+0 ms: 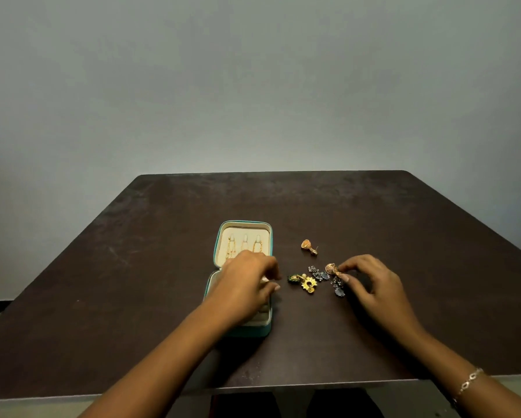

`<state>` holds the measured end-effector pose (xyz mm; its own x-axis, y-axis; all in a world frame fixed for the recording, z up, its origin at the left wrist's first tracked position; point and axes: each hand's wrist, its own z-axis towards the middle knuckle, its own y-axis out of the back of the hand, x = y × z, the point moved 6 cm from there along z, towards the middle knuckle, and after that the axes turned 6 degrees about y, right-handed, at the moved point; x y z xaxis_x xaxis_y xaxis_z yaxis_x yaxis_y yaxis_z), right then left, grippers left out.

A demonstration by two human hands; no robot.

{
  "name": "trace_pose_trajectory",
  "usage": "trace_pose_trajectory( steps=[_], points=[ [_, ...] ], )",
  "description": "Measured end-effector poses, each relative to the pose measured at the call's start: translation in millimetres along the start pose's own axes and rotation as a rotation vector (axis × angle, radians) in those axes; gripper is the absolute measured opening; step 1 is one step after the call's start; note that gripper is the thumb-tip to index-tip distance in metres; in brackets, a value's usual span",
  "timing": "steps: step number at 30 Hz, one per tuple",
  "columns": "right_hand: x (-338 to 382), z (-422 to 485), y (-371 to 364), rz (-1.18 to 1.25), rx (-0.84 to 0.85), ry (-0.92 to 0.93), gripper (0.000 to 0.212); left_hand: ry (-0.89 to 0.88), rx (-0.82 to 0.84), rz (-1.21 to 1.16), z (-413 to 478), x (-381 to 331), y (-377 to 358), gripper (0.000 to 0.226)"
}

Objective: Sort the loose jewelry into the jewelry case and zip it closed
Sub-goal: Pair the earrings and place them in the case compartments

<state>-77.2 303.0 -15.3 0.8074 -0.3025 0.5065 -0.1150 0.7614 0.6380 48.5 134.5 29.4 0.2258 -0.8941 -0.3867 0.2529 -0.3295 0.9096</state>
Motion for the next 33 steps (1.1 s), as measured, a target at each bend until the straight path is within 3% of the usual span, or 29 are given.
trace_pose_trajectory(
  steps=[7,13,20,25,27,29,33],
  points=[
    [31.4,-9.0,-25.9,-0.223,0.199,0.463,0.025,-0.112,0.011,0.183,34.0,-22.5,-31.3,0.02],
    [40.9,-10.0,-36.6,-0.309,0.274,0.575,0.035,-0.108,0.02,0.311,55.8,-25.0,-41.2,0.02],
    [37.4,-10.9,-36.9,-0.26,0.244,0.547,0.025,-0.138,0.068,0.484,57.9,-31.8,-50.9,0.024],
    [36.1,-9.5,-22.5,-0.132,0.083,0.457,0.018,-0.132,0.042,0.483,55.0,-34.2,-51.0,0.023],
    [32.6,-8.6,-15.1,-0.05,-0.01,0.404,0.01,-0.131,0.029,0.45,53.8,-35.1,-48.7,0.021],
    [28.1,-7.4,-10.0,0.036,-0.069,0.332,0.02,-0.113,0.039,0.37,53.1,-33.1,-47.4,0.016],
    [25.1,-5.5,-6.5,0.123,-0.093,0.244,0.012,-0.05,0.074,0.109,52.0,-25.7,-46.5,0.005]
  ],
)
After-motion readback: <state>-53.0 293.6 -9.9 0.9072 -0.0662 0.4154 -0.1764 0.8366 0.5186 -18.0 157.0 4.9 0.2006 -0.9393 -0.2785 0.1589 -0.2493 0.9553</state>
